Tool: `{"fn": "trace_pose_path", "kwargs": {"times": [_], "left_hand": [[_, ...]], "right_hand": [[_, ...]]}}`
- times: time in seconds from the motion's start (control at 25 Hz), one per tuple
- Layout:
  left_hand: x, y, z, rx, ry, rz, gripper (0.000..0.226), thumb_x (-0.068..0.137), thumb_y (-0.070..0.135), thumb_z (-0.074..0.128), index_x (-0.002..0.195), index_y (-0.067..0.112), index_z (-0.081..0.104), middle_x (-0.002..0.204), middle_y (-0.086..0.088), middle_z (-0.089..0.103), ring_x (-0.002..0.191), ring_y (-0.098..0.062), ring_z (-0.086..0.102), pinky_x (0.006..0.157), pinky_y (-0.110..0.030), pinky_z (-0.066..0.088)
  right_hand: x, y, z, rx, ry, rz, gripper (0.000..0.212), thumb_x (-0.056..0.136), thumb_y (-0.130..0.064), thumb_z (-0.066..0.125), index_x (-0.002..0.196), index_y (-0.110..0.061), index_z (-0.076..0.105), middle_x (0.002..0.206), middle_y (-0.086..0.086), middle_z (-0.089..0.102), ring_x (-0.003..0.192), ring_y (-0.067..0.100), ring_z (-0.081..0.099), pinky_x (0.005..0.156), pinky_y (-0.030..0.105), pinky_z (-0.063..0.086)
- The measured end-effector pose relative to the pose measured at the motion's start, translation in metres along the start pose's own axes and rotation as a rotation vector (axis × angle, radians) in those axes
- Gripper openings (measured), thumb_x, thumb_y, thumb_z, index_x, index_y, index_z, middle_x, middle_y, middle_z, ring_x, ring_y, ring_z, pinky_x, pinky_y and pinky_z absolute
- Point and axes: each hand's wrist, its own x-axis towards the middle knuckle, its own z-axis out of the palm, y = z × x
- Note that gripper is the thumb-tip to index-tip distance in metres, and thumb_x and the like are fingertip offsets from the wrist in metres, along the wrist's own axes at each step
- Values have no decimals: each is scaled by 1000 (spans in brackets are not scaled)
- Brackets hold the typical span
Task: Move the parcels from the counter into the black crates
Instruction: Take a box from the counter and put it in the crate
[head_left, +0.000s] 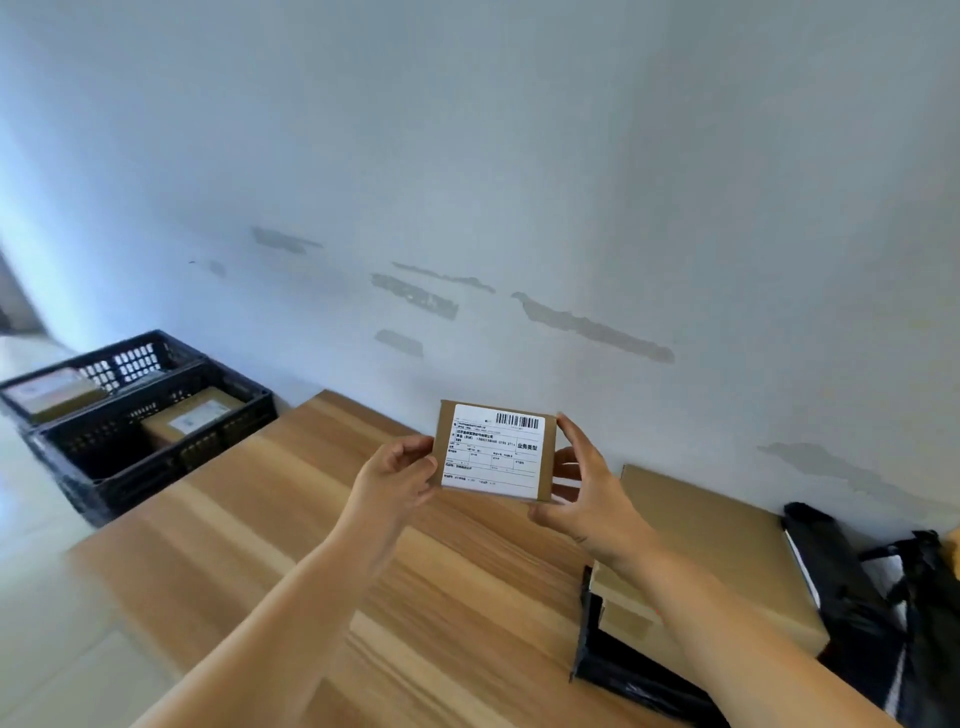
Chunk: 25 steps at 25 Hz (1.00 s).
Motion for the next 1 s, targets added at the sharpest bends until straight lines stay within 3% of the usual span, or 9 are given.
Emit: {"fn": "trace_pose_path", "kwargs": {"times": [0.12, 0.28, 0.48, 0.56, 0.68, 0.84, 1.0], "left_hand": [[-9, 6, -54, 23, 52, 40, 19, 95, -5, 47, 107, 5, 59, 94, -6, 70, 71, -6, 68, 70, -19, 54], [-20, 19, -148, 23, 97, 57, 22, 95, -4, 48, 114, 4, 57, 102, -9, 70, 81, -12, 68, 74, -19, 55], [-32, 40, -296, 41, 185, 55, 21, 95, 0, 52, 111, 11, 61, 95, 1, 73, 89, -14, 69, 86, -30, 53], [-38, 48, -356, 57, 213, 42, 20, 95, 2, 53, 109, 14, 61, 99, 1, 73, 95, -16, 69, 87, -31, 53], [-44, 60, -436, 77, 268, 17, 19, 95, 3, 52, 109, 14, 60, 101, -1, 72, 94, -13, 69, 77, -22, 53], [-37, 74, -507, 95, 344, 0, 18, 96, 3, 49, 102, 16, 61, 96, 1, 71, 76, -1, 68, 61, -14, 52], [-17, 80, -559, 120, 380, -36, 19, 97, 7, 48, 103, 19, 63, 93, 4, 73, 89, -9, 67, 68, -20, 49]], "right_hand": [[11, -20, 47, -11, -61, -49, 109, 70, -23, 83, 151, -38, 12, 122, -6, 48, 113, 3, 52, 96, 21, 42], [25, -63, 125, 21, -141, -77, 104, 72, -7, 78, 149, -40, 17, 122, -5, 48, 112, 1, 52, 74, 5, 47], [35, -133, 253, -2, -197, -134, 96, 66, -8, 83, 132, -55, 32, 115, -10, 55, 107, 6, 59, 83, 27, 55], [37, -161, 309, -9, -219, -149, 98, 65, -8, 84, 137, -47, 31, 116, -12, 55, 104, 3, 58, 83, 27, 55], [41, -197, 386, 7, -264, -183, 98, 64, -7, 85, 140, -41, 33, 125, -13, 53, 106, 3, 57, 85, 30, 55], [58, -226, 452, 7, -325, -204, 97, 62, -21, 87, 138, -45, 34, 130, -17, 52, 110, 8, 58, 91, 40, 55], [90, -242, 503, -8, -361, -201, 98, 60, -26, 86, 140, -46, 32, 127, -26, 50, 113, 5, 54, 97, 39, 50]]}}
